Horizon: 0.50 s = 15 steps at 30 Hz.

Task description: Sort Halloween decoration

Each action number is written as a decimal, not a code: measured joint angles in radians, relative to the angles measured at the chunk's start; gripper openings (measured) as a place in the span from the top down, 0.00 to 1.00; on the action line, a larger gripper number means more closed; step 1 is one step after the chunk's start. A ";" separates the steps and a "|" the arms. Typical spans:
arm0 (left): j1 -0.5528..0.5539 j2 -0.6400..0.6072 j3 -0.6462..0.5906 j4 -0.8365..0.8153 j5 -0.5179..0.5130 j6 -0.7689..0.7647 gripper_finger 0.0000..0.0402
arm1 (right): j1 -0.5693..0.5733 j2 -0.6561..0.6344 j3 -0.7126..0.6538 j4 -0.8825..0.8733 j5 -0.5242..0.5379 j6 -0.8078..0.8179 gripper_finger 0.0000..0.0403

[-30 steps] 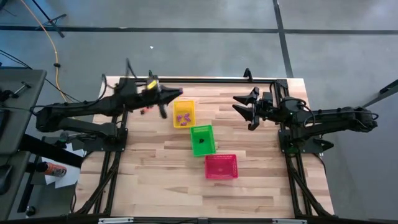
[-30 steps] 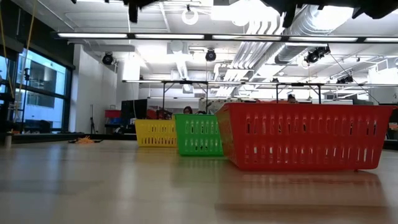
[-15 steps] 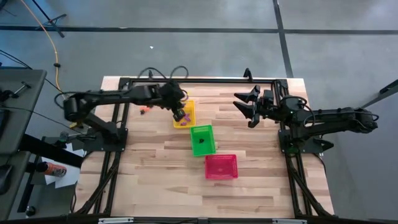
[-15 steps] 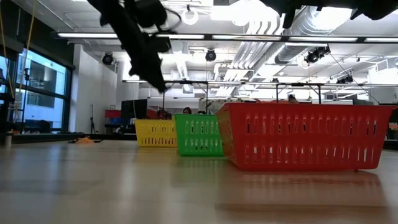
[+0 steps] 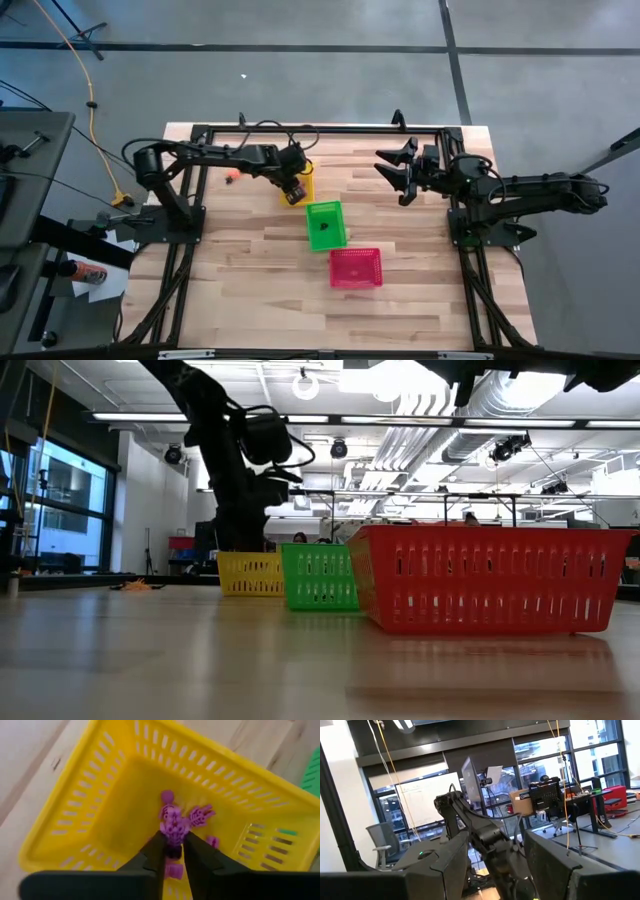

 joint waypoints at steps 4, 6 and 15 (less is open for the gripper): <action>0.005 -0.027 0.000 0.002 0.002 -0.009 0.75 | 0.000 0.000 0.000 -0.010 -0.005 0.000 0.53; 0.012 -0.049 0.001 0.000 0.008 -0.010 0.70 | 0.000 0.000 0.000 -0.015 -0.004 0.000 0.53; 0.072 -0.220 0.001 0.005 0.101 -0.103 0.53 | 0.000 0.000 0.000 -0.016 -0.001 0.029 0.53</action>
